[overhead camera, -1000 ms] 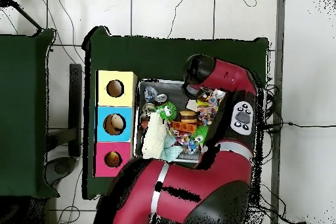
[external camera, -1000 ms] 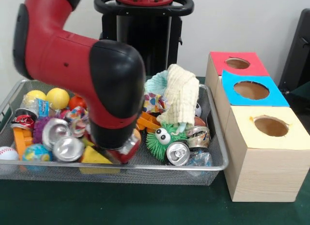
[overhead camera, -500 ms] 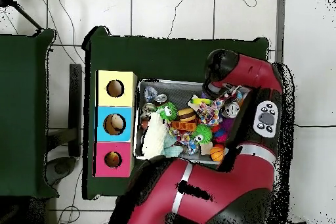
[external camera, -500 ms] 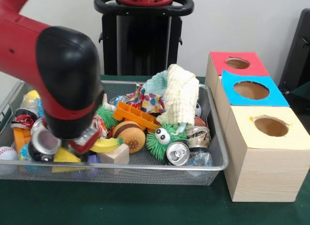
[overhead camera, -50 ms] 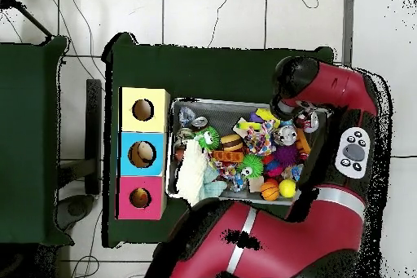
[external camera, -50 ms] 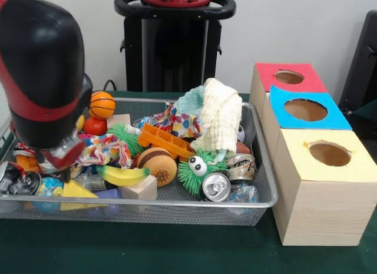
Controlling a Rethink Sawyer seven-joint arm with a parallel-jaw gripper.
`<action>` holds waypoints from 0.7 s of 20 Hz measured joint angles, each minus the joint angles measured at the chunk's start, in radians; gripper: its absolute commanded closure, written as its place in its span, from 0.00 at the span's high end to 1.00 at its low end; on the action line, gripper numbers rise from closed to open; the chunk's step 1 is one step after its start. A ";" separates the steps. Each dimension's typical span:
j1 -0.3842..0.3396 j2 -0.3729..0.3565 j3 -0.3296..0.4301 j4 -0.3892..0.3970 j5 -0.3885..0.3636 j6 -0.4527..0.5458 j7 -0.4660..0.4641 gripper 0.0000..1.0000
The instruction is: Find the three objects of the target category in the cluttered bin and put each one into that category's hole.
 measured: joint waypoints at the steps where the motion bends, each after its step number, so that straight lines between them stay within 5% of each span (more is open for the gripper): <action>1: -0.002 -0.009 0.000 0.000 -0.006 0.000 -0.003 1.00; 14: -0.002 -0.112 0.003 0.010 -0.027 0.000 -0.012 1.00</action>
